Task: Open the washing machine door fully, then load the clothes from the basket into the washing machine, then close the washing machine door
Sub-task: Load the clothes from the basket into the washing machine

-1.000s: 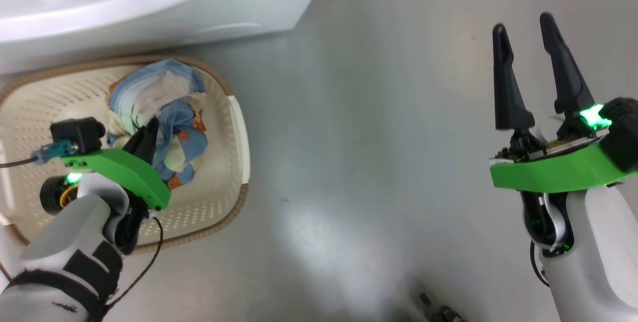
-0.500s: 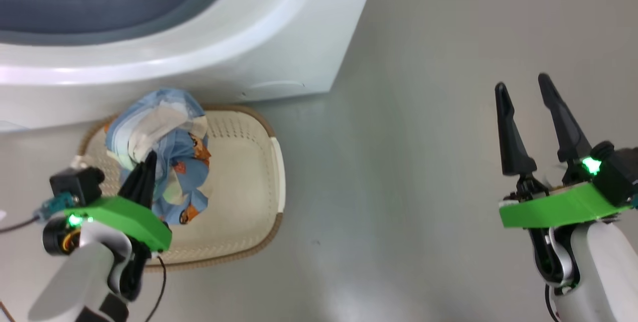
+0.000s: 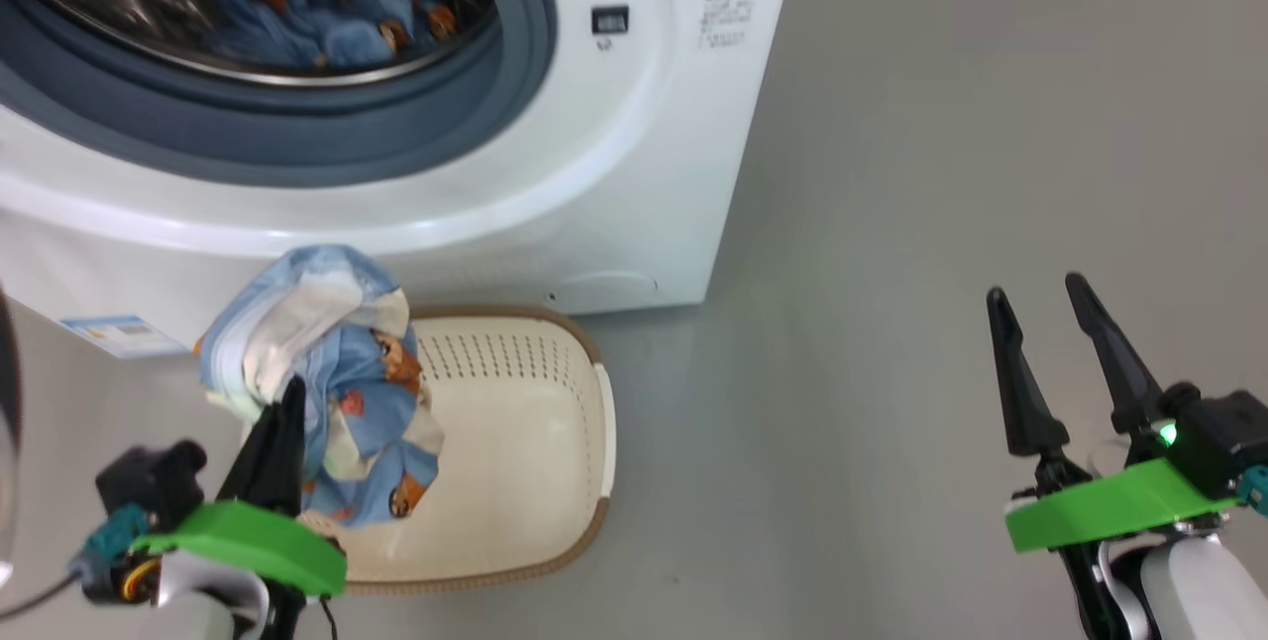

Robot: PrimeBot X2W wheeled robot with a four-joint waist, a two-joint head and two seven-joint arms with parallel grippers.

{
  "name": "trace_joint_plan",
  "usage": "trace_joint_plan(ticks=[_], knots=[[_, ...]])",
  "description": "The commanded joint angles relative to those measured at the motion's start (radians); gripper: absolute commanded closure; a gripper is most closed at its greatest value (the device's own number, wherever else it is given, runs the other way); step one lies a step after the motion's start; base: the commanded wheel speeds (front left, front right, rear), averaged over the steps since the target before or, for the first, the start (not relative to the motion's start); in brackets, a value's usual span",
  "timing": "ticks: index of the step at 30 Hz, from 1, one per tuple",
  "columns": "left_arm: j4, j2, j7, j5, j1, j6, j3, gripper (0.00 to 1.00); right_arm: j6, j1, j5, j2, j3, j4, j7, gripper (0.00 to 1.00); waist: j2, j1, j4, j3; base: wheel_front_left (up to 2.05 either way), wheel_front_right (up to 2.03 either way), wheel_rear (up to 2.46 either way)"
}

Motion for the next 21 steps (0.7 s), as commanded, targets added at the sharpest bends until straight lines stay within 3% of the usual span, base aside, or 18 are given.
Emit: trace_joint_plan(ticks=[1,10,21], knots=[[-0.047,0.022,-0.011,0.019,0.024,-0.003,0.052,1.0,0.004,0.02,0.0,-0.018,0.011,-0.018,-0.005,0.0,0.0,0.0002,0.029,-0.077,0.0,0.0,0.0],[-0.212,-0.011,-0.011,0.102,0.184,-0.003,0.136,1.0,0.004,0.097,0.006,-0.024,-0.015,-0.016,-0.005,0.0,0.0,0.0002,0.057,-0.16,0.0,0.0,0.0],[-0.374,-0.053,-0.011,0.174,0.31,-0.003,0.211,1.0,0.004,0.128,0.006,-0.026,-0.046,-0.034,-0.005,0.0,0.0,0.0002,0.072,-0.162,0.0,0.0,0.0]])
